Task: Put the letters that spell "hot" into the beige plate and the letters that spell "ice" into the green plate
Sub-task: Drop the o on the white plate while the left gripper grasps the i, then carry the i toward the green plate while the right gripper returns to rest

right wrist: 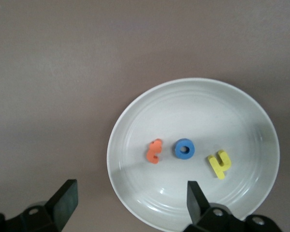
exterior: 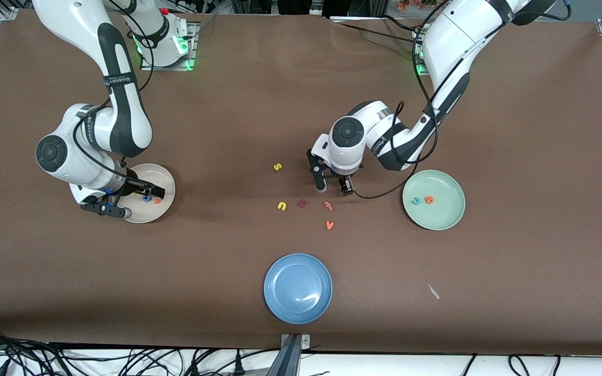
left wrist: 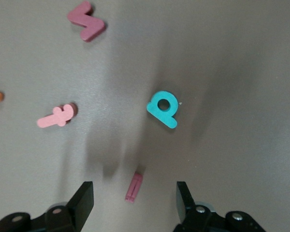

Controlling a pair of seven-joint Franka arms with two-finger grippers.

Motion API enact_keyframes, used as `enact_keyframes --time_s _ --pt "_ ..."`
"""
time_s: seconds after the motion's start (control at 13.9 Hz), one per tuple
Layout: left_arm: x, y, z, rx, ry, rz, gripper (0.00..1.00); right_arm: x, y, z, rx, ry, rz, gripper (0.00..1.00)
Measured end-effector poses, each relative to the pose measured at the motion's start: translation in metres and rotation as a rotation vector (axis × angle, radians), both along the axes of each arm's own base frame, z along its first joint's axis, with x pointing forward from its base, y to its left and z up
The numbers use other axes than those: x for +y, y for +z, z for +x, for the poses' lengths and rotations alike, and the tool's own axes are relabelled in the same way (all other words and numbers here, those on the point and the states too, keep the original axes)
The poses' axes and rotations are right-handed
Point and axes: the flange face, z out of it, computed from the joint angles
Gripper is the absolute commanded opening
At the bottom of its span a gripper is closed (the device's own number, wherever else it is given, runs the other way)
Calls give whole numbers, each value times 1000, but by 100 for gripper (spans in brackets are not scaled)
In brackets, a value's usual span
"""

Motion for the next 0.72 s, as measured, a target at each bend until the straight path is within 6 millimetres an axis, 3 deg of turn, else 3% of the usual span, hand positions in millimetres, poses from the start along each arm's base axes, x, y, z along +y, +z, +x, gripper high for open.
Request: enact_keyframes --time_s 0.14,0.43,0.72 --pt "2 -5 -2 -21 -37 21 66 -5 4 3 9 -9 6 100" --pt "3 -14 -5 -16 -78 30 35 -5 20 11 75 -39 29 100" --pt "3 -19 -6 -7 -108 27 32 -4 48 27 110 -63 48 100"
